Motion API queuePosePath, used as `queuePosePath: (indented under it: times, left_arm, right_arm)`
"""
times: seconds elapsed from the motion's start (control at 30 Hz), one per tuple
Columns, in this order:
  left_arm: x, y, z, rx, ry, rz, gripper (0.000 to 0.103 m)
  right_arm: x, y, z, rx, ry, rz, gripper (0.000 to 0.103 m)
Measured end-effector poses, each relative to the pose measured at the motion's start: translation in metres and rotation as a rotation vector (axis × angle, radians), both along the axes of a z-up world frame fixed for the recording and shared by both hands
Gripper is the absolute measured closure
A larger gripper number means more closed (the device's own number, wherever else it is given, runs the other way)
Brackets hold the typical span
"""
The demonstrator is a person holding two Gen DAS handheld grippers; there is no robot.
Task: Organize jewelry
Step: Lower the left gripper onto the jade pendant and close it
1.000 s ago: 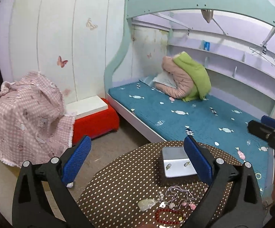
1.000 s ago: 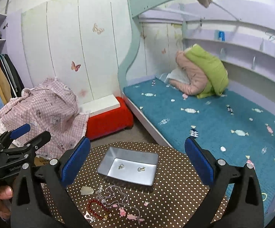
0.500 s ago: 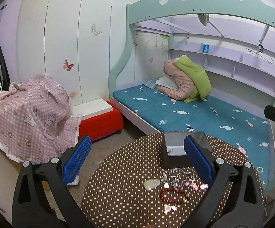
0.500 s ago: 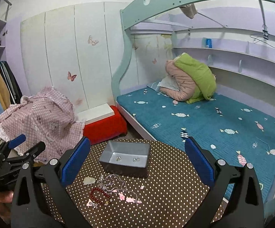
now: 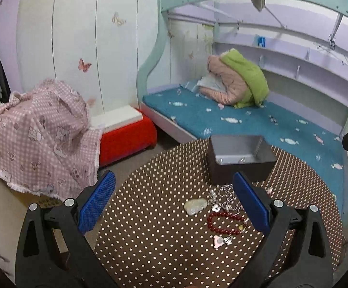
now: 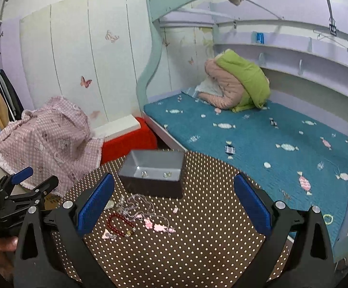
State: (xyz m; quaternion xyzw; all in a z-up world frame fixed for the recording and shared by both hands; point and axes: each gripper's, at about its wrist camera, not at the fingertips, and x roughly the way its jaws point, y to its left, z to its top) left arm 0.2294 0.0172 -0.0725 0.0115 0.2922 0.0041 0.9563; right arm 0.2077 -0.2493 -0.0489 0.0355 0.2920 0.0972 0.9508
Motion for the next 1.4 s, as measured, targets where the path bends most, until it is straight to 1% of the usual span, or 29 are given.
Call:
queuePosePath:
  times: [0.23,0.4,0.5,0.73,0.83,0.93,1.0,1.03,1.07,1.1,1.17,1.23,1.27,1.4]
  left_arm:
    - [0.026,0.007,-0.037,0.003,0.100,0.016,0.005]
    - [0.048,0.006,-0.069,0.020,0.182,0.018,0.005]
    - [0.062,0.001,-0.092,0.038,0.242,-0.008,0.005]
    - [0.091,-0.013,-0.126,0.097,0.317,-0.085,0.005]
    - [0.099,-0.016,-0.135,0.117,0.343,-0.118,0.005]
    - [0.102,-0.017,-0.138,0.107,0.346,-0.154,0.006]
    - [0.104,-0.015,-0.139,0.064,0.357,-0.186,0.015]
    - [0.104,-0.013,-0.138,0.014,0.364,-0.213,0.029]
    - [0.105,-0.015,-0.137,0.022,0.360,-0.212,0.038]
    - [0.104,-0.018,-0.136,0.038,0.356,-0.234,0.042]
    - [0.101,-0.023,-0.135,0.039,0.355,-0.268,0.062]
    - [0.098,-0.027,-0.135,0.048,0.352,-0.286,0.071]
    - [0.097,-0.028,-0.135,0.049,0.353,-0.289,0.074]
    - [0.093,-0.031,-0.134,0.026,0.355,-0.290,0.074]
  right_arm:
    - [0.015,0.006,-0.034,-0.020,0.093,0.000,0.007]
    - [0.031,0.008,-0.065,-0.026,0.186,0.010,0.007]
    - [0.037,0.006,-0.075,-0.022,0.217,0.012,0.007]
    - [0.047,-0.002,-0.092,-0.005,0.265,-0.002,0.007]
    - [0.049,-0.003,-0.095,-0.008,0.274,0.000,0.007]
    - [0.052,-0.005,-0.099,-0.006,0.285,-0.005,0.007]
    - [0.053,-0.007,-0.101,-0.005,0.293,-0.009,0.007]
    - [0.054,-0.007,-0.102,-0.003,0.295,-0.009,0.007]
    - [0.055,-0.007,-0.102,-0.002,0.297,-0.010,0.007]
    - [0.055,-0.008,-0.103,-0.002,0.298,-0.011,0.007]
    - [0.056,-0.008,-0.102,0.000,0.298,-0.012,0.007]
    - [0.056,-0.008,-0.102,-0.001,0.297,-0.012,0.007]
    - [0.056,-0.008,-0.102,-0.001,0.296,-0.013,0.007]
    - [0.056,-0.008,-0.103,-0.004,0.300,-0.011,0.007]
